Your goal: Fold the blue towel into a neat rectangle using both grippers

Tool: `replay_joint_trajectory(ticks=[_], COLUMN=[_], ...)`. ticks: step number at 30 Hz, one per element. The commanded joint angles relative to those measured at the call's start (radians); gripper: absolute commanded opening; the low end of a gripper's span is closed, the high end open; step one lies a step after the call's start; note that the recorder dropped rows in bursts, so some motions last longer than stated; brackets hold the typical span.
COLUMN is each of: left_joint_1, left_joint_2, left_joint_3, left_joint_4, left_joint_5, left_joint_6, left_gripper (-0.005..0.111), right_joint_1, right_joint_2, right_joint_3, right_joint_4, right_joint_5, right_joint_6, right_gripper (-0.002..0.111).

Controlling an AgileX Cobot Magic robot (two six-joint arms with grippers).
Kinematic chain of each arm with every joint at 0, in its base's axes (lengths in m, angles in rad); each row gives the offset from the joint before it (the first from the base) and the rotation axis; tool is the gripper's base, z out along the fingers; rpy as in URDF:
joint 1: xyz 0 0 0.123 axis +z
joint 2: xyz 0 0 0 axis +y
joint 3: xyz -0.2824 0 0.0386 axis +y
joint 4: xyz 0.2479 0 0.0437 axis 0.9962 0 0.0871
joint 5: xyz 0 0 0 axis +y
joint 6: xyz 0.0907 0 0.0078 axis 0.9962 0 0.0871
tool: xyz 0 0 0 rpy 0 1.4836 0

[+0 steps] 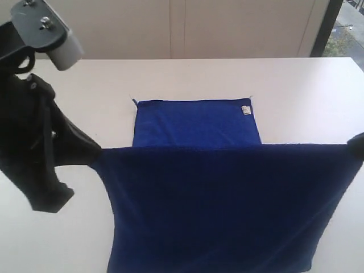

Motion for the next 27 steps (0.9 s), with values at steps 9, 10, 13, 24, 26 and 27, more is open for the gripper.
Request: replay_joint_trajectory(ticks=[9, 10, 13, 24, 26, 27], left_joint_1=[0.016, 0.025, 0.057, 0.146, 0.151, 0.153], left_joint_2=[0.030, 0.036, 0.065, 0.216, 0.243, 0.256], left_joint_3=[0.008, 0.008, 0.008, 0.008, 0.008, 0.006], left_joint_4=[0.163, 0.168, 0.172, 0.162, 0.162, 0.160], left_joint_5=[-0.177, -0.178, -0.185, -0.286, -0.316, -0.333], left_joint_6=[-0.105, -0.113, -0.115, -0.121, -0.121, -0.121], left_gripper=[0.000, 0.000, 0.000, 0.000, 0.000, 0.000], right_joint_1=[0.001, 0.001, 0.001, 0.001, 0.001, 0.001], right_joint_2=[0.176, 0.194, 0.243, 0.361, 0.377, 0.387], right_joint_3=[0.021, 0.021, 0.021, 0.021, 0.015, 0.008], right_joint_4=[-0.017, -0.021, -0.026, -0.102, -0.137, -0.153], right_joint_5=[-0.239, -0.251, -0.298, -0.374, -0.386, -0.386], right_joint_6=[0.008, 0.008, 0.008, 0.066, 0.096, 0.108], right_gripper=[0.000, 0.000, 0.000, 0.000, 0.000, 0.000])
